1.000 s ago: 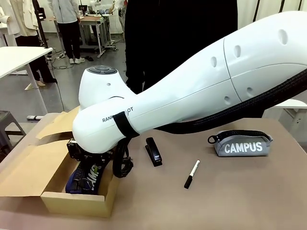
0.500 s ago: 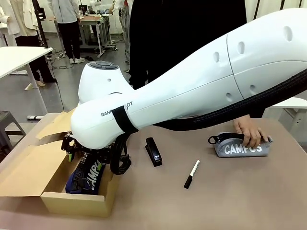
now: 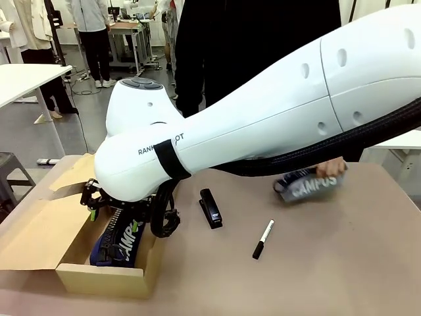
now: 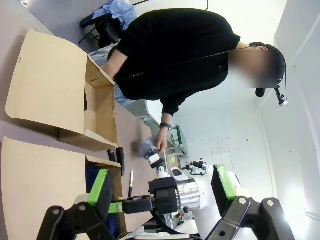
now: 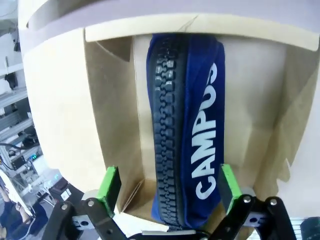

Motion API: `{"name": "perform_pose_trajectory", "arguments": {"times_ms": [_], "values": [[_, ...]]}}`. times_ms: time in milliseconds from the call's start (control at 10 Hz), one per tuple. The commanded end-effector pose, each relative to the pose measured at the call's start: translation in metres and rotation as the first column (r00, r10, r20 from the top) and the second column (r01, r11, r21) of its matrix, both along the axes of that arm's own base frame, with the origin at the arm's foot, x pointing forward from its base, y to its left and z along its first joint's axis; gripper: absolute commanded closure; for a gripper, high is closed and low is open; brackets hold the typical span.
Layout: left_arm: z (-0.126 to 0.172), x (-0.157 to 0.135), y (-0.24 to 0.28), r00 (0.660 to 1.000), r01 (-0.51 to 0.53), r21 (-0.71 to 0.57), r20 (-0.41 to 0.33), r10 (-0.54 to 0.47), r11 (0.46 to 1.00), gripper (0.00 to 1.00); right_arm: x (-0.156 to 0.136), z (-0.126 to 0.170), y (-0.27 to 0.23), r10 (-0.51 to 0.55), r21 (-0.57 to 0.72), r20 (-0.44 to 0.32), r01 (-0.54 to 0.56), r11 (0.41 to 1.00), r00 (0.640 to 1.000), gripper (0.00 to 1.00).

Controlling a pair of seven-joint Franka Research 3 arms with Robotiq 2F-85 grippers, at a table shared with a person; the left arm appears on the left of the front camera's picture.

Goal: Place items inside the box.
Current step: Pick up a Pencil pouch or Stapler and place it inside the Mailer Box closest to the robot.

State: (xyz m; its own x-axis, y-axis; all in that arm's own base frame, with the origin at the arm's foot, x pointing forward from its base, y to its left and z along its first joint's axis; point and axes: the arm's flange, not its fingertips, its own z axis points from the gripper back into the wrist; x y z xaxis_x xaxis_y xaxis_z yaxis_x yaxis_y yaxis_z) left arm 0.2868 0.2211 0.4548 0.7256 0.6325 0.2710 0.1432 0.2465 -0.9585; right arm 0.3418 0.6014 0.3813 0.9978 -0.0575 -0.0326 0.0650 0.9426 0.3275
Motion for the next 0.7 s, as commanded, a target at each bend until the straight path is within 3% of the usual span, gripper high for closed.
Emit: {"name": "perform_pose_trajectory", "arguments": {"times_ms": [0,200,300,400,500,600], "values": [[0.000,0.000,-0.001,0.999,-0.004,-0.004,0.034,0.004,1.000,0.00,-0.023,0.017,-0.019,0.080,-0.011,-0.034,-0.081,0.997,0.996,0.00],[0.000,0.000,-0.001,0.999,-0.004,-0.004,0.034,0.004,1.000,0.00,-0.061,0.038,-0.032,0.184,-0.036,-0.101,-0.188,0.981,0.978,0.00],[0.000,0.000,-0.001,0.999,-0.004,-0.004,0.034,0.004,1.000,0.00,-0.075,0.044,-0.040,0.222,-0.033,-0.098,-0.226,0.974,0.970,0.00],[0.000,0.000,-0.001,0.999,-0.004,-0.004,0.034,0.004,1.000,0.00,-0.078,0.045,-0.043,0.213,0.022,-0.092,-0.212,0.977,0.973,0.00],[0.000,0.000,-0.001,0.999,-0.004,-0.004,0.034,0.004,1.000,0.00,-0.067,0.039,-0.015,0.170,-0.034,-0.078,-0.173,0.984,0.982,0.00],[0.000,0.000,-0.001,0.999,-0.004,-0.004,0.034,0.004,1.000,0.00,-0.081,0.047,-0.021,0.192,-0.026,-0.084,-0.195,0.980,0.978,0.00]]}}
